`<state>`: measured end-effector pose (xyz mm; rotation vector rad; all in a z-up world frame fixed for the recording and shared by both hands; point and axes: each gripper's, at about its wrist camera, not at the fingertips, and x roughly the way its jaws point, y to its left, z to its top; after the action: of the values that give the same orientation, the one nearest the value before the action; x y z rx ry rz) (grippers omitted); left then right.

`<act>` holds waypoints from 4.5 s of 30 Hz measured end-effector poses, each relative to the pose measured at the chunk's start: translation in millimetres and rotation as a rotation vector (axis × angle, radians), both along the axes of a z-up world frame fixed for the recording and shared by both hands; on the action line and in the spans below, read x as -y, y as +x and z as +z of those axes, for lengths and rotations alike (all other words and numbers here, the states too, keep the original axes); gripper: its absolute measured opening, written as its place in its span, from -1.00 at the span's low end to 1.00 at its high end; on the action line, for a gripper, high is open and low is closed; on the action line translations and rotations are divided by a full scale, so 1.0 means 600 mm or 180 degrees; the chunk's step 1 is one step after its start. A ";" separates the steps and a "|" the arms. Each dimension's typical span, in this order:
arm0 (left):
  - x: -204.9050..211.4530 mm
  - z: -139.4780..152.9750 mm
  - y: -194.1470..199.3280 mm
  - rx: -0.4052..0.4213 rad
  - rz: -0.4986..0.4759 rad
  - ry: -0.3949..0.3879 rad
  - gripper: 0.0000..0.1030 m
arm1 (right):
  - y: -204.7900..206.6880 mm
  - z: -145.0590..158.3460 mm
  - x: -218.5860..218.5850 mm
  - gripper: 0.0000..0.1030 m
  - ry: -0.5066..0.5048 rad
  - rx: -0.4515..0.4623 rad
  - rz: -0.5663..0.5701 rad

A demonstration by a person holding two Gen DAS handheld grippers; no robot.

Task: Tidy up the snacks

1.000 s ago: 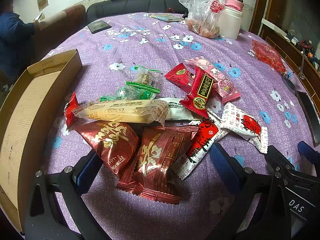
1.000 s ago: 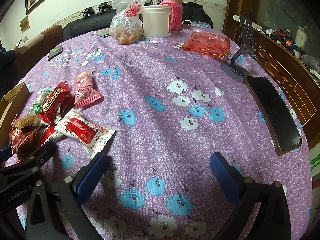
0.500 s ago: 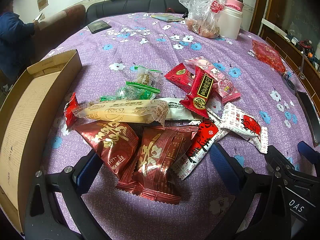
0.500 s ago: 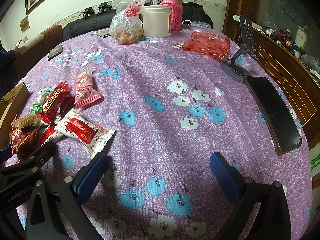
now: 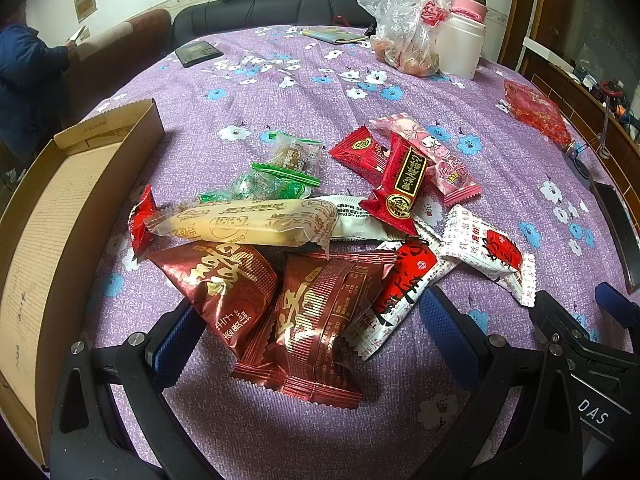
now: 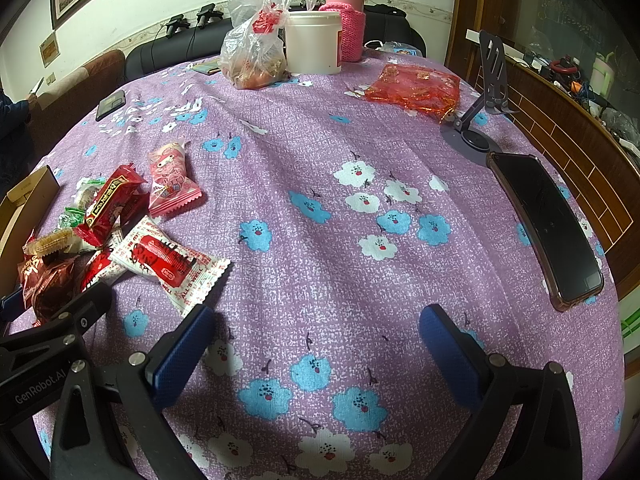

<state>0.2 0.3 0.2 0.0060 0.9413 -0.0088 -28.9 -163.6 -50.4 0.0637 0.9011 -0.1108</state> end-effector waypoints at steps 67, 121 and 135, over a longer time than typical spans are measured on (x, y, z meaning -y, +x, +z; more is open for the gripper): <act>-0.066 0.093 -0.109 0.0264 -0.0248 -0.0523 0.99 | -0.027 0.021 -0.014 1.00 -0.0234 -0.0001 0.0012; -0.155 0.124 0.026 -0.0106 -0.1104 -0.0713 0.62 | 0.048 0.003 -0.050 -0.38 0.1118 0.0123 0.1119; 0.017 0.074 0.103 -0.0161 -0.1329 -0.0122 0.53 | 0.039 0.029 -0.006 -0.40 0.1206 0.0282 0.0854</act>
<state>61.8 -9.8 44.6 0.1674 0.9764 -0.4148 -5.7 -160.1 -32.7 0.2966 0.8251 0.3119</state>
